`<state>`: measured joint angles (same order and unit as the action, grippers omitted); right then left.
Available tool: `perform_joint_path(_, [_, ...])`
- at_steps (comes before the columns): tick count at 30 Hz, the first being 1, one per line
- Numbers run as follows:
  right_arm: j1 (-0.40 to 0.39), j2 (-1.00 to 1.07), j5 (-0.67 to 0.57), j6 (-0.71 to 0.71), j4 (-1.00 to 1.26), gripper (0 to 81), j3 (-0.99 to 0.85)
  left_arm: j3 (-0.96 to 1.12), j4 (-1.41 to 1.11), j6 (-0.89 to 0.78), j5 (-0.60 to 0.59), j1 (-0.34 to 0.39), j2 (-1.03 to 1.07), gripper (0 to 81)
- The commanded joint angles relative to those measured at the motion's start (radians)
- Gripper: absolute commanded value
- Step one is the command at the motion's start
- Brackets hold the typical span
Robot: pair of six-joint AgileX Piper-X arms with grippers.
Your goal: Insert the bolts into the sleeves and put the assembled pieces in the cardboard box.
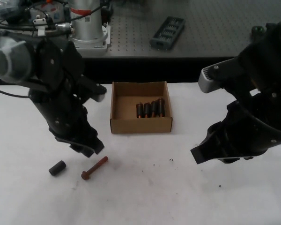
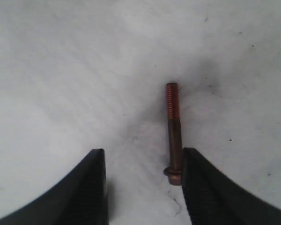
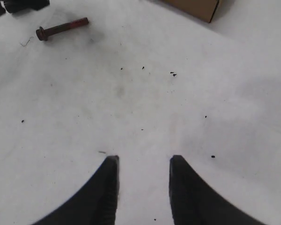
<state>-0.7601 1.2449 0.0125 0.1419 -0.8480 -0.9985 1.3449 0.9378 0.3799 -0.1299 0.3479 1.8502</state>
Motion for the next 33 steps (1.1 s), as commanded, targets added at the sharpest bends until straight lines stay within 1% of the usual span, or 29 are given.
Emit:
perform_joint_path(1, [0.001,-0.010,0.001,0.000,0.022,26.8,0.003,0.017,0.007,-0.012,-0.016,0.042,0.027,36.8])
perform_joint_path(5, [0.001,-0.010,0.001,0.000,0.034,26.8,0.003,0.017,0.007,-0.014,-0.009,0.068,0.052,36.8])
perform_joint_path(13, [0.001,-0.010,0.001,0.000,0.009,26.8,0.003,0.017,0.013,-0.038,-0.007,0.068,0.111,36.7])
perform_joint_path(17, [0.001,-0.010,-0.007,0.000,0.009,26.8,0.003,0.017,0.013,-0.038,-0.006,0.068,0.139,34.4])
perform_joint_path(20, [0.001,-0.010,-0.030,0.000,0.001,26.8,0.003,0.017,0.013,-0.059,-0.011,0.068,0.163,30.7])
perform_joint_path(22, [0.001,-0.010,-0.030,0.000,-0.004,26.8,0.003,0.017,0.015,-0.072,-0.011,0.068,0.172,26.0])
perform_joint_path(24, [0.001,-0.010,-0.030,0.000,-0.005,26.8,0.003,0.017,0.024,-0.074,-0.017,0.068,0.172,16.2])
perform_joint_path(26, [0.001,-0.010,-0.030,0.000,-0.005,26.8,0.003,0.017,0.047,-0.074,-0.018,0.068,0.172,1.8])
perform_joint_path(27, [0.001,-0.010,-0.030,0.000,-0.002,26.8,0.003,0.017,0.063,-0.069,-0.026,0.068,0.172,0.3])
perform_joint_path(29, [0.001,-0.010,-0.030,0.000,0.002,26.8,0.003,0.017,0.107,-0.084,-0.071,0.068,0.170,0.7])
perform_joint_path(33, [0.001,-0.010,-0.006,0.000,0.003,26.8,0.003,0.017,0.150,-0.215,-0.200,0.082,0.170,0.6])
